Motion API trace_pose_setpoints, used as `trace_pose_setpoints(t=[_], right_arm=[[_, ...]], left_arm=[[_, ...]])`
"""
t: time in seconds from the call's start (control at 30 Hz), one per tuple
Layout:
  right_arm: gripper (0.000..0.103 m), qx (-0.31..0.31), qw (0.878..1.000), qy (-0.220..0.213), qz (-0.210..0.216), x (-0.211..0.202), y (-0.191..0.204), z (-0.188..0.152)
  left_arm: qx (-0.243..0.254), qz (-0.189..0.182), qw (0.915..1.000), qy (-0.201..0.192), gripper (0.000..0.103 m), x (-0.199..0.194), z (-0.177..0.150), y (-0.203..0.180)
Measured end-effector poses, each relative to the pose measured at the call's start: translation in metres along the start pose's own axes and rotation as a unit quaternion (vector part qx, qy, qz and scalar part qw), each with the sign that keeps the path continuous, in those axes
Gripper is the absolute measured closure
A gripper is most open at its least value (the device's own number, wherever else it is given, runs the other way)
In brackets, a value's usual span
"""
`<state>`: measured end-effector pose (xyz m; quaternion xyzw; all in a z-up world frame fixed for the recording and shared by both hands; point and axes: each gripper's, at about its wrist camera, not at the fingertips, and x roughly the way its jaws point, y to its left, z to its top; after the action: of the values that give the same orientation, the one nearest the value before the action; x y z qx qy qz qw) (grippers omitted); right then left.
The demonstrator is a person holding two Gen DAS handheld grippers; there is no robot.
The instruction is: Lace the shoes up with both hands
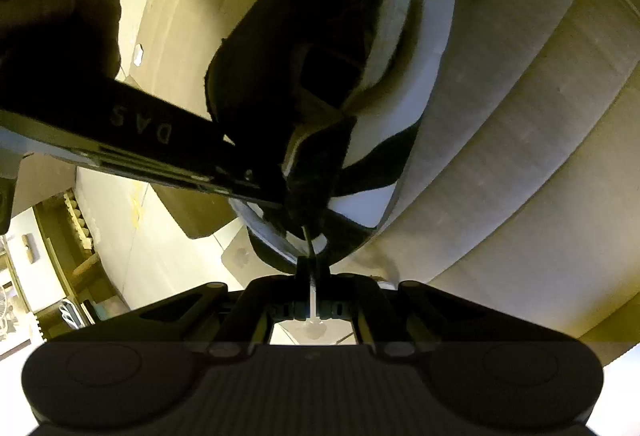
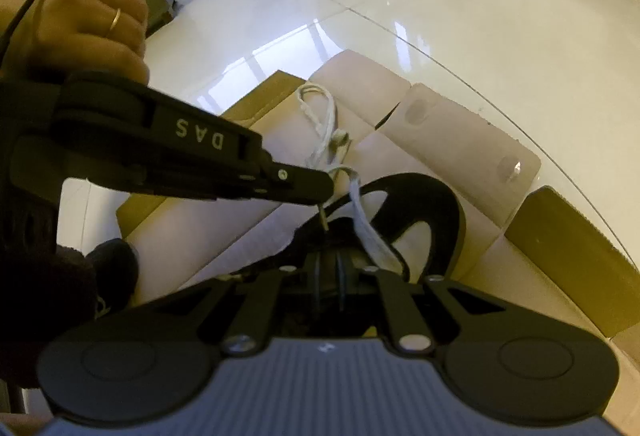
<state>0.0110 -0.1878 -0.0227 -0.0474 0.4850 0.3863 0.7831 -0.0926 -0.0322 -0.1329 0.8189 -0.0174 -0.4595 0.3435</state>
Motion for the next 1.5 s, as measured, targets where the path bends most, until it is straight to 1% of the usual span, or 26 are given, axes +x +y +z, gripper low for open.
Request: trace_pose_setpoints(t=[0.17, 0.27, 0.37, 0.53, 0.57, 0.63, 0.77, 0.87, 1.0, 1.13, 1.23, 1.33, 1.47, 1.5], right_arm=[[0.092, 0.003, 1.000, -0.005, 0.000, -0.002, 0.001, 0.000], [0.092, 0.004, 1.000, -0.009, -0.001, -0.003, 0.001, 0.000], [0.092, 0.006, 1.000, -0.017, 0.000, -0.006, 0.001, 0.001], [0.093, 0.011, 1.000, -0.028, 0.000, -0.010, -0.002, 0.002], [0.092, 0.014, 0.999, -0.034, 0.003, -0.011, -0.003, 0.003], [0.092, 0.024, 0.999, -0.032, 0.015, -0.011, -0.004, 0.005], [0.090, 0.001, 1.000, -0.022, -0.008, -0.014, -0.004, 0.001], [0.091, 0.003, 1.000, -0.009, -0.011, -0.016, -0.007, -0.002], [0.091, -0.032, 0.999, 0.004, -0.023, -0.010, 0.002, -0.002], [0.091, -0.064, 0.997, 0.021, -0.028, 0.005, 0.010, 0.000], [0.092, -0.078, 0.996, 0.018, -0.033, 0.013, 0.012, 0.000], [0.094, -0.068, 0.997, 0.009, -0.026, 0.016, 0.007, -0.002], [0.095, -0.057, 0.998, -0.004, -0.013, 0.016, 0.000, -0.006], [0.097, -0.059, 0.998, -0.003, -0.010, 0.017, -0.002, -0.006]], left_arm=[[0.000, 0.000, 1.0000, -0.002, 0.102, -0.001, 0.000, 0.003], [-0.001, 0.007, 1.0000, -0.005, 0.102, -0.003, 0.002, 0.008], [-0.011, 0.008, 0.9998, -0.015, 0.102, -0.006, 0.007, 0.017], [-0.026, 0.001, 0.9994, -0.023, 0.102, -0.007, 0.014, 0.020], [-0.032, -0.004, 0.9992, -0.024, 0.102, -0.006, 0.016, 0.020], [-0.037, -0.007, 0.9990, -0.025, 0.102, -0.006, 0.018, 0.019], [-0.047, -0.007, 0.9986, -0.026, 0.102, -0.007, 0.021, 0.021], [-0.050, -0.009, 0.9983, -0.027, 0.102, -0.009, 0.022, 0.023], [-0.052, -0.011, 0.9982, -0.026, 0.102, -0.012, 0.025, 0.024], [-0.058, -0.014, 0.9978, -0.028, 0.102, -0.014, 0.027, 0.026], [-0.063, -0.018, 0.9974, -0.031, 0.102, -0.016, 0.029, 0.028], [-0.076, -0.024, 0.9962, -0.034, 0.102, -0.018, 0.029, 0.030], [-0.109, -0.031, 0.9927, -0.042, 0.102, -0.021, 0.029, 0.035], [-0.117, -0.034, 0.9916, -0.044, 0.102, -0.022, 0.030, 0.036]])
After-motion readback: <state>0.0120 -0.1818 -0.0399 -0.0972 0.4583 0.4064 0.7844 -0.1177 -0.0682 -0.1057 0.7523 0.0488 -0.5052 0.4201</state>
